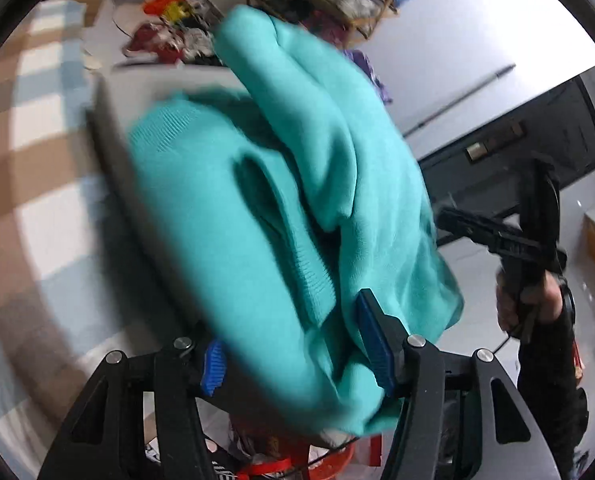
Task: Fold large clothes
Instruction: 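Lift the folded hoodie bundle with both grippers and carry it off the bed, then lower the hoodie bundle onto the grey bench and open both grippers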
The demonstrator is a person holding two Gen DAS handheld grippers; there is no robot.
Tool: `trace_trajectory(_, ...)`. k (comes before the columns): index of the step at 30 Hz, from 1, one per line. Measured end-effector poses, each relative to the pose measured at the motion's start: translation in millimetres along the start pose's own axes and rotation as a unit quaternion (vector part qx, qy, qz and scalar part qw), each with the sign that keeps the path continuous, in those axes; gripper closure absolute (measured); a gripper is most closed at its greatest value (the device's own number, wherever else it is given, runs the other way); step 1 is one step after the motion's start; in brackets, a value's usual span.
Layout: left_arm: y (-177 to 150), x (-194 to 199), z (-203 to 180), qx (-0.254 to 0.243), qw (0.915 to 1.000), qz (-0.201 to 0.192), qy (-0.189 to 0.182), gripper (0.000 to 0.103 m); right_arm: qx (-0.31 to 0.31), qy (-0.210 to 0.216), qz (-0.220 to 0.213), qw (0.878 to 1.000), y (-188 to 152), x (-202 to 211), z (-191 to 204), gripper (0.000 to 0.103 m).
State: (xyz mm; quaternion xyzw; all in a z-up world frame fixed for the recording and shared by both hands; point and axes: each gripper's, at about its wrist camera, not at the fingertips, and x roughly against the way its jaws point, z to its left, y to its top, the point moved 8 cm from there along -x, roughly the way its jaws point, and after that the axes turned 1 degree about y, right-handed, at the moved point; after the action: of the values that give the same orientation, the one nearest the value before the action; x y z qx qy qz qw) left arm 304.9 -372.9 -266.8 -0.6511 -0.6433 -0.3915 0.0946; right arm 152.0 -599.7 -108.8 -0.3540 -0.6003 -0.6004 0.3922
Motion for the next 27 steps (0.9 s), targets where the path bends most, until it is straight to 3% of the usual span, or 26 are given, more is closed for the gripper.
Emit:
trace_trajectory(2, 19, 26, 0, -0.036, 0.9965, -0.046, 0.060, 0.050, 0.007, 0.036, -0.050, 0.998, -1, 26, 13, 0.027)
trace_trajectory(3, 29, 44, -2, -0.056, 0.9924, -0.075, 0.080, 0.050, 0.019, 0.049, -0.070, 0.996, -5, 37, 25, 0.040)
trace_trajectory(4, 38, 59, -8, -0.065, 0.9896, -0.098, 0.084, 0.050, 0.035, 0.060, -0.088, 0.994, -7, 45, 42, 0.045)
trace_trajectory(5, 41, 70, -15, -0.072, 0.9901, -0.094, 0.074, 0.050, 0.045, 0.071, -0.095, 0.992, -13, 46, 55, 0.050)
trace_trajectory(6, 47, 78, -26, -0.070, 0.9908, -0.102, 0.054, 0.049, 0.051, 0.083, -0.082, 0.992, -23, 37, 62, 0.050)
trace_trajectory(7, 50, 74, -39, -0.076, 0.9919, -0.095, 0.039, 0.049, 0.053, 0.083, -0.061, 0.993, -30, 20, 65, 0.051)
trace_trajectory(9, 60, 55, -66, -0.112, 0.9894, -0.071, 0.058, 0.049, 0.045, 0.056, 0.004, 0.997, -48, -24, 65, 0.060)
trace_trajectory(12, 62, 25, -78, -0.159, 0.9803, -0.038, 0.110, 0.049, 0.055, 0.013, -0.002, 0.998, -60, -44, 69, 0.059)
trace_trajectory(16, 57, 10, -50, -0.130, 0.9857, 0.016, 0.106, 0.049, 0.007, 0.074, -0.008, 0.997, -60, -45, 62, 0.058)
trace_trajectory(19, 47, -12, -17, -0.109, 0.9783, 0.082, 0.156, 0.047, -0.006, 0.109, -0.023, 0.994, -57, -42, 55, 0.058)
trace_trajectory(20, 45, -19, -3, -0.094, 0.9790, 0.094, 0.155, 0.047, -0.010, 0.119, -0.025, 0.993, -56, -43, 54, 0.058)
trace_trajectory(22, 54, -24, 12, -0.041, 0.9897, 0.083, 0.109, 0.045, -0.013, 0.129, -0.027, 0.991, -52, -44, 55, 0.058)
trace_trajectory(27, 51, -18, 30, -0.035, 0.9922, 0.066, 0.099, 0.035, -0.023, 0.137, -0.026, 0.990, -44, -48, 53, 0.056)
